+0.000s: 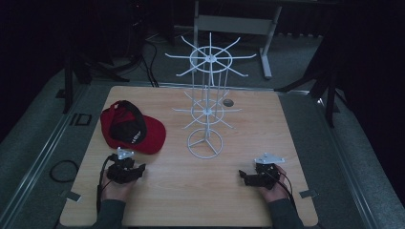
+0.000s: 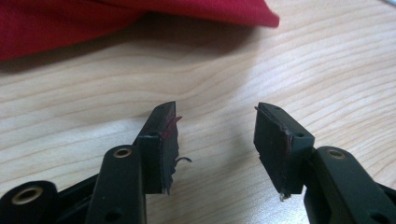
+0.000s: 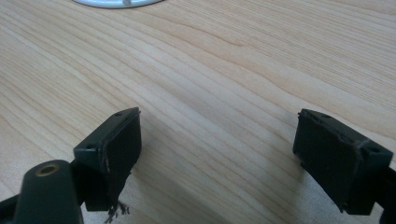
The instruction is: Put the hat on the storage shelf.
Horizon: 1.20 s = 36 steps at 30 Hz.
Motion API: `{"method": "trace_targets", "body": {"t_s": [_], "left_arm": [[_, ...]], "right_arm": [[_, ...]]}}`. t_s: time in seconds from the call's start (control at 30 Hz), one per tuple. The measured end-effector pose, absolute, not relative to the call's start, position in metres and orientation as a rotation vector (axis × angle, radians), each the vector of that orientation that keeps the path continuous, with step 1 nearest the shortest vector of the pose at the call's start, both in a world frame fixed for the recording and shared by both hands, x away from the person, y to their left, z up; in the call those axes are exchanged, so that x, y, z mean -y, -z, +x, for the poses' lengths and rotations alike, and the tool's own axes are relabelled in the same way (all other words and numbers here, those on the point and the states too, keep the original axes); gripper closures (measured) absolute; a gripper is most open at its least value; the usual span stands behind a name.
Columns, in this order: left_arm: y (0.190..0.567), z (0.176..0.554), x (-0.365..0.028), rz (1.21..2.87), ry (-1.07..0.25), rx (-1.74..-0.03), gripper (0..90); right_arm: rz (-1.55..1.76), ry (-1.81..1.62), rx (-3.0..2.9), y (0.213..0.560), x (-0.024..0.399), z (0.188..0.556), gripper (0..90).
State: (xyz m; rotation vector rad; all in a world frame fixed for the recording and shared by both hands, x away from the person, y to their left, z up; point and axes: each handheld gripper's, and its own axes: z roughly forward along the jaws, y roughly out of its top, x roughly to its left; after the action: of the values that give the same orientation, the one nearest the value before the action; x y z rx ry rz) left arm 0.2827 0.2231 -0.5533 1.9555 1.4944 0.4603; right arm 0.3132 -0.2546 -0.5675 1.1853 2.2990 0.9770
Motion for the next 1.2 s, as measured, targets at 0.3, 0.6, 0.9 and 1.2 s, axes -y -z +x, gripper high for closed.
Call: {"method": "trace_targets", "body": {"t_s": [0.3,0.6,0.9,1.2], "left_arm": [[0.539,0.292,-0.210,1.904,-0.376,-1.463,38.3],[0.541,0.314,-0.202,1.763,-0.300,-1.531,32.5],[0.547,0.327,-0.215,1.657,-0.243,-1.631,51.0],[0.542,0.323,-0.232,1.695,-0.280,-1.648,60.7]], "right_arm": [[1.182,-0.976,-2.299,0.568,0.255,0.313,15.2],[1.187,-0.976,-2.299,0.568,0.255,0.313,15.1],[1.186,-0.976,-2.299,0.568,0.255,0.313,15.2],[1.187,-0.976,-2.299,0.568,0.255,0.313,15.2]]}}
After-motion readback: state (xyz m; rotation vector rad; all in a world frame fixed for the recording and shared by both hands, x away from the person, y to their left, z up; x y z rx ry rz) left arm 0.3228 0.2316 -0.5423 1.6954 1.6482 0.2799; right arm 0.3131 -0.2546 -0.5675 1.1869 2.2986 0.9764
